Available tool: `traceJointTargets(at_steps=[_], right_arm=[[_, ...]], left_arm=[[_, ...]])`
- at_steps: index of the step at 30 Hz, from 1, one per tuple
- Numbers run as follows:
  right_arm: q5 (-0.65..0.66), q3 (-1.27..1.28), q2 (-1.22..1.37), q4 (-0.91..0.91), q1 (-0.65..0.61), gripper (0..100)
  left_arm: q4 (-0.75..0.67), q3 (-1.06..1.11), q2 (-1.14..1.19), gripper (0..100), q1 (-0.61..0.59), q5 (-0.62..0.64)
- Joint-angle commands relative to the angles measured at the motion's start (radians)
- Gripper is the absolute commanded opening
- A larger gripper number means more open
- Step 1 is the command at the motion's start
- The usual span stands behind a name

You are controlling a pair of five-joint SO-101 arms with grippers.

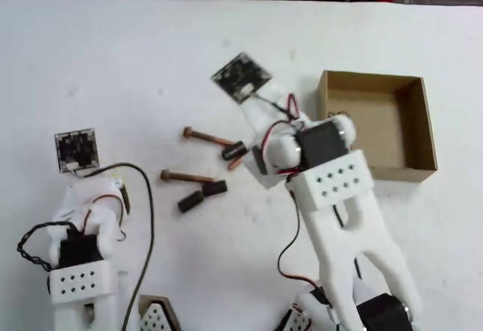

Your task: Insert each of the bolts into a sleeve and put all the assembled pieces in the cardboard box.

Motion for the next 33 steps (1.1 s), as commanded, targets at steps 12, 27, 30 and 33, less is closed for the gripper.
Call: traceJointTargets(at_steps=[12, 27, 30, 33], right_arm=[[0.023, 0.353, -0.024, -0.518, -0.130, 4.9], [0.595, 0.446, -0.022, -0.536, -0.191, 4.9], [0.704, 0.488, -0.022, -0.538, -0.232, 4.9], [0.746, 0.497, -0.022, -0.565, -0.263, 4.9]], left_arm=[[0.002, -0.060, -0.013, 2, -0.019, -0.009], [-0.003, -0.061, -0.013, 3, -0.074, -0.009], [-0.003, -0.061, -0.013, 3, -0.076, -0.009], [-0.003, -0.063, -0.013, 3, -0.108, -0.009]])
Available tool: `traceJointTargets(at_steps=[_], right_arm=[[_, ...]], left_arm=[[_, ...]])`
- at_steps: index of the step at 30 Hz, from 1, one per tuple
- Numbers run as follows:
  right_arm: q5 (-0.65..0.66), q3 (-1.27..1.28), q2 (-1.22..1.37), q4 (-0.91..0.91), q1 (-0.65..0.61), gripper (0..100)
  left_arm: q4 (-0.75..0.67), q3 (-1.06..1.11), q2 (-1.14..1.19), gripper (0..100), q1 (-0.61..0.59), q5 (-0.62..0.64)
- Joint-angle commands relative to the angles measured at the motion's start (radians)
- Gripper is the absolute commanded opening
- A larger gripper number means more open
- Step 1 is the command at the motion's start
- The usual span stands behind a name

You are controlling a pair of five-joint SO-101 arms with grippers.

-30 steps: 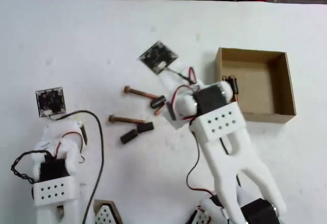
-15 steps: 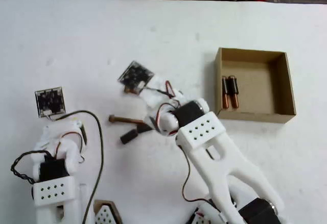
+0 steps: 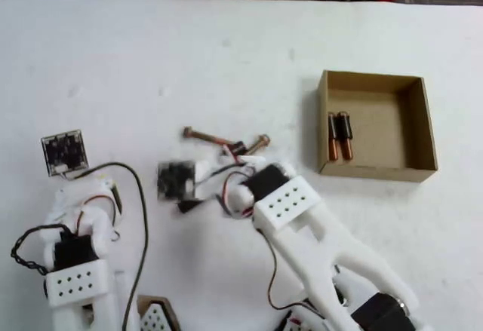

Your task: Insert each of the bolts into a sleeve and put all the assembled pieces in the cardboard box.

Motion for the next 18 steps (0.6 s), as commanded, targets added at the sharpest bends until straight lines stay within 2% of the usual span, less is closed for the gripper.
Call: traceJointTargets(at_steps=[1, 4, 8, 18], right_arm=[[0.055, 0.006, -0.022, -0.054, -0.030, 4.9], [0.063, 0.041, -0.021, -0.154, -0.031, 4.9], [0.186, 0.101, -0.021, -0.266, -0.031, 4.9], [0.198, 0.150, -0.019, -0.340, -0.044, 5.6]], left_arm=[[-0.003, -0.063, -0.013, 3, -0.051, -0.009], [0.000, -0.072, -0.013, 3, -0.074, -0.009], [0.005, -0.080, -0.013, 3, -0.093, -0.009], [0.005, -0.081, -0.013, 3, -0.097, -0.009]])
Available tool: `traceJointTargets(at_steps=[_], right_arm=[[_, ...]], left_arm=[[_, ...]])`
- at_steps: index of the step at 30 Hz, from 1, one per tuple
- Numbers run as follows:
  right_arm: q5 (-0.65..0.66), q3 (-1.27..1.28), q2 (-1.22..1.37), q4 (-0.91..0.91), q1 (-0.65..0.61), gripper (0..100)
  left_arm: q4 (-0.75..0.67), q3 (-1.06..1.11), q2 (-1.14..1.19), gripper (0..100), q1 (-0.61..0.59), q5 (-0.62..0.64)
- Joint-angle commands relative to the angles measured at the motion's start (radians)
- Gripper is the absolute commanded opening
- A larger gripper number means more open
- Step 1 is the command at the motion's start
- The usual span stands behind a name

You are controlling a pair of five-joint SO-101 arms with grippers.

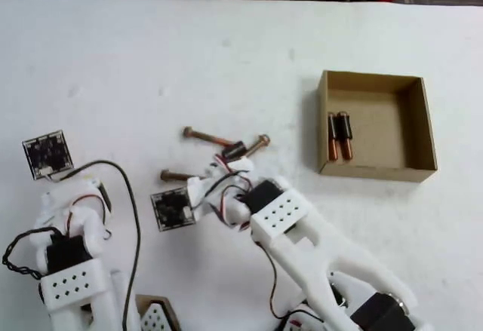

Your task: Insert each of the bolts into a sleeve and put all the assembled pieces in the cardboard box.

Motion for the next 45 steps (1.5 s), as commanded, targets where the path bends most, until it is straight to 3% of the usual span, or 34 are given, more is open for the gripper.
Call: traceJointTargets(at_steps=[1, 10, 19, 34, 45], right_arm=[[0.006, 0.002, -0.019, -0.018, -0.019, 6.9], [0.012, 0.009, -0.016, -0.056, -0.022, 8.7], [0.008, 0.002, 0.150, -0.174, -0.024, 8.7], [0.005, 0.000, 0.308, -0.176, -0.019, 8.8], [0.006, -0.003, 0.410, -0.282, -0.019, 8.4]], left_arm=[[0.005, -0.057, -0.013, 2, -0.008, -0.009], [0.005, -0.055, -0.013, 2, -0.008, -0.009], [0.005, -0.054, -0.013, 2, -0.008, -0.009], [0.005, -0.054, -0.013, 2, -0.008, -0.009], [0.005, -0.054, -0.013, 2, -0.008, -0.009]])
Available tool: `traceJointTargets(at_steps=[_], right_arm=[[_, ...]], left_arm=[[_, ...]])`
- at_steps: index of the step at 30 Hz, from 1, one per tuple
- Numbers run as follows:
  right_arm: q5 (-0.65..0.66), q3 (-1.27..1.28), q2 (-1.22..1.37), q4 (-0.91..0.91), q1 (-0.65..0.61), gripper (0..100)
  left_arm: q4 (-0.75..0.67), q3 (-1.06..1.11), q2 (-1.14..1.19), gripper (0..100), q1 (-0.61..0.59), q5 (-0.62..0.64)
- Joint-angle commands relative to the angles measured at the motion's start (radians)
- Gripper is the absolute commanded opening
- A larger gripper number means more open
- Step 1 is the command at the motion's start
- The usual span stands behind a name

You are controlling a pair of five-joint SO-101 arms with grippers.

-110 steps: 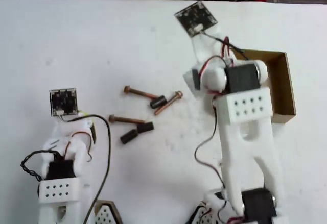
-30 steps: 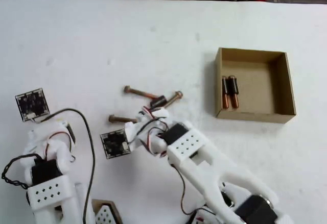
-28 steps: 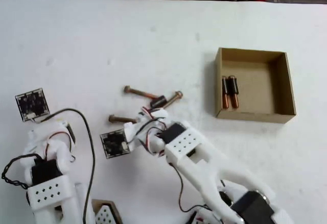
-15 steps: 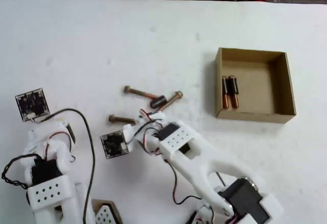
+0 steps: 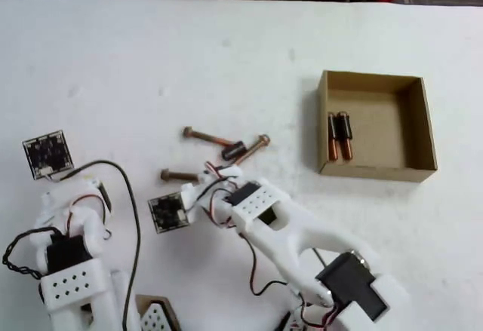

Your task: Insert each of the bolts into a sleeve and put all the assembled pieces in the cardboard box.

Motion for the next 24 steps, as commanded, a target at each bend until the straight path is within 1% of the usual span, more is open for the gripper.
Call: traceJointTargets(at_steps=[1, 5, 7, 16, 19, 21, 24], right_arm=[[0.008, -0.011, 0.033, -0.016, -0.004, 8.2], [0.008, -0.011, 0.028, -0.016, -0.004, 1.2], [0.006, -0.011, 0.027, -0.008, -0.002, 2.3], [0.006, -0.011, 0.022, -0.007, -0.002, 1.7], [0.006, -0.009, -0.016, -0.005, -0.002, 1.7], [-0.021, -0.009, -0.061, 0.016, 0.005, 1.7], [-0.077, -0.020, -0.148, 0.099, 0.008, 1.7]], left_arm=[[0.005, -0.054, -0.013, 2, -0.008, -0.009], [0.005, -0.054, -0.013, 2, -0.008, -0.009], [0.005, -0.054, -0.013, 2, -0.008, -0.009], [0.003, -0.052, -0.013, 2, -0.008, -0.009], [0.003, -0.052, -0.013, 2, -0.008, -0.009], [0.003, -0.052, -0.013, 2, -0.008, -0.009], [0.003, -0.052, -0.013, 2, -0.008, -0.009]])
